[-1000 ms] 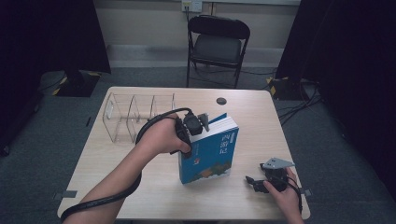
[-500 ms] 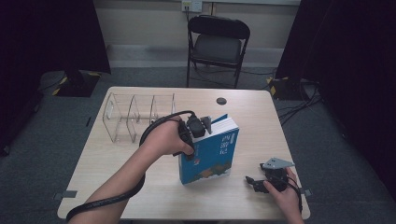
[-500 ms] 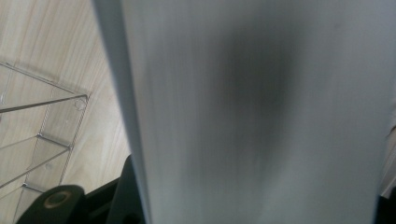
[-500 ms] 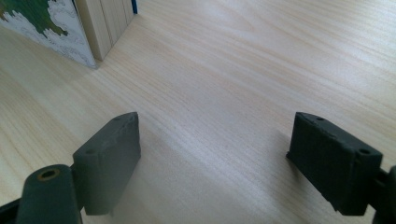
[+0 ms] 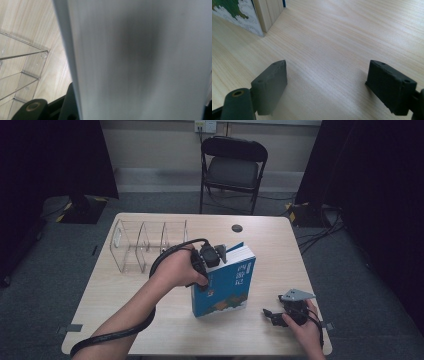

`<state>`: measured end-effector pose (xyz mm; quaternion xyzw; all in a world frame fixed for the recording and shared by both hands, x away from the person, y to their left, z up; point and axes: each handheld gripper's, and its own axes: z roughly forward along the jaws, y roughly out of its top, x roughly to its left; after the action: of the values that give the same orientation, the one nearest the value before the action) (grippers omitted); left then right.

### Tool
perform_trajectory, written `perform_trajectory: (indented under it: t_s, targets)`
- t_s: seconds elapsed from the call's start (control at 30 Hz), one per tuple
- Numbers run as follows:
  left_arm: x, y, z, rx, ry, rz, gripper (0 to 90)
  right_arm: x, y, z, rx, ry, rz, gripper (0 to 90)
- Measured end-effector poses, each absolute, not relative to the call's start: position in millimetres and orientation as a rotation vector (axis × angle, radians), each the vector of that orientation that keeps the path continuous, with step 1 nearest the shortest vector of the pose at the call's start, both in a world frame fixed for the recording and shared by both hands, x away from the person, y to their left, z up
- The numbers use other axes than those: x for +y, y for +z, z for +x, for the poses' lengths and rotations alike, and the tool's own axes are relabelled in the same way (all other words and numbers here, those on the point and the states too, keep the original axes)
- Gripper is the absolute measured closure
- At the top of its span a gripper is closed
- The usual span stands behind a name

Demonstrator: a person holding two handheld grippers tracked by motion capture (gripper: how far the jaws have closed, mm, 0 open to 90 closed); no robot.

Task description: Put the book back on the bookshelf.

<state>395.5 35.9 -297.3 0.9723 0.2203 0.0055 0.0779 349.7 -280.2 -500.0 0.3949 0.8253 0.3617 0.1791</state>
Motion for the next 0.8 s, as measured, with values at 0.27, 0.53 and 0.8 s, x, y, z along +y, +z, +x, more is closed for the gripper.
perform_trajectory:
  t_s: [0.27, 0.53, 0.8]
  targets:
    - [36.1, -297.4, 395.7, 0.659, 0.009, 2.91, 60.1, -280.2, -500.0, 349.7, 2.333, 1.023, 1.117, 15.7]
    - [37.0, -298.0, 395.5, 0.64, 0.02, 2.902, 59.3, -280.2, -499.9, 349.7, 2.334, 1.022, 1.117, 15.7]
    - [37.5, -298.3, 395.9, 0.615, 0.024, 2.903, 58.8, -280.2, -500.0, 349.7, 2.333, 1.023, 1.117, 15.7]
